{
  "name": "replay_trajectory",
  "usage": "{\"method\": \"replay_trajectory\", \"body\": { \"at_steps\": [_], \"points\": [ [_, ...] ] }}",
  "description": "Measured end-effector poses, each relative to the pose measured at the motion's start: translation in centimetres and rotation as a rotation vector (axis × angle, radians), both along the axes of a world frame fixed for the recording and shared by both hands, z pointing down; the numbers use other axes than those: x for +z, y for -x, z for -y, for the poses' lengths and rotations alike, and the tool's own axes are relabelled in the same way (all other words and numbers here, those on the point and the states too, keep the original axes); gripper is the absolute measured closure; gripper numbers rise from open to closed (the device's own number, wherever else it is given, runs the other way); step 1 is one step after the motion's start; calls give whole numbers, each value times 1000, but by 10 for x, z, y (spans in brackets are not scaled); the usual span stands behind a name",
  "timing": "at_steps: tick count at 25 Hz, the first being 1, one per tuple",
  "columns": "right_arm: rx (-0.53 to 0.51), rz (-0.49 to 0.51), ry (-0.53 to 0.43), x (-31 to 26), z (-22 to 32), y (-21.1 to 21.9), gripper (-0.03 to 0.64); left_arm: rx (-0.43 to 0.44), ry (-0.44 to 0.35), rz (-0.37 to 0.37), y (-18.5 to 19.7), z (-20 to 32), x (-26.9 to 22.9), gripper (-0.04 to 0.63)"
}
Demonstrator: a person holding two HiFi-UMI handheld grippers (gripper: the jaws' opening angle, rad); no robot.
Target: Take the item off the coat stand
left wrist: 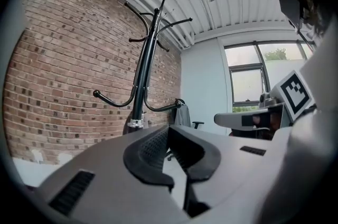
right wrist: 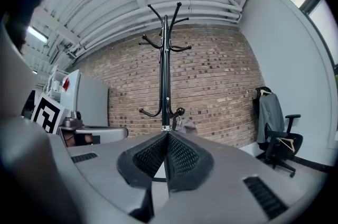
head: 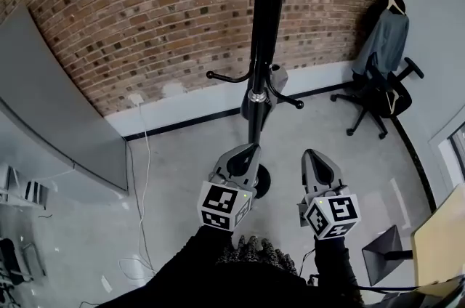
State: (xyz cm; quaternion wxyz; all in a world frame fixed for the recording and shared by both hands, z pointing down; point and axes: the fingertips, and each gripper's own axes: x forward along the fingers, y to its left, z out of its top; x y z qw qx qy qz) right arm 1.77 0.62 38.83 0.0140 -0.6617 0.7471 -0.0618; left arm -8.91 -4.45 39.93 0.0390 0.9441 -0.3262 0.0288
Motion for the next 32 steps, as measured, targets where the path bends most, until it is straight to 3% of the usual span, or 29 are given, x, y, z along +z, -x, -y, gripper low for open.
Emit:
{"method": "replay_trajectory", "body": {
  "at_steps": [11, 22, 32],
  "points": [
    [-8, 34, 13, 14, 14, -14, 607, 5, 10, 24, -9, 7, 7, 588],
    [69, 10, 16, 11, 64, -43, 607, 81, -17, 7, -35, 68, -2, 588],
    [133, 22, 15, 20, 109, -58, 607, 90, -2, 22, -32, 114, 14, 588]
  ]
}}
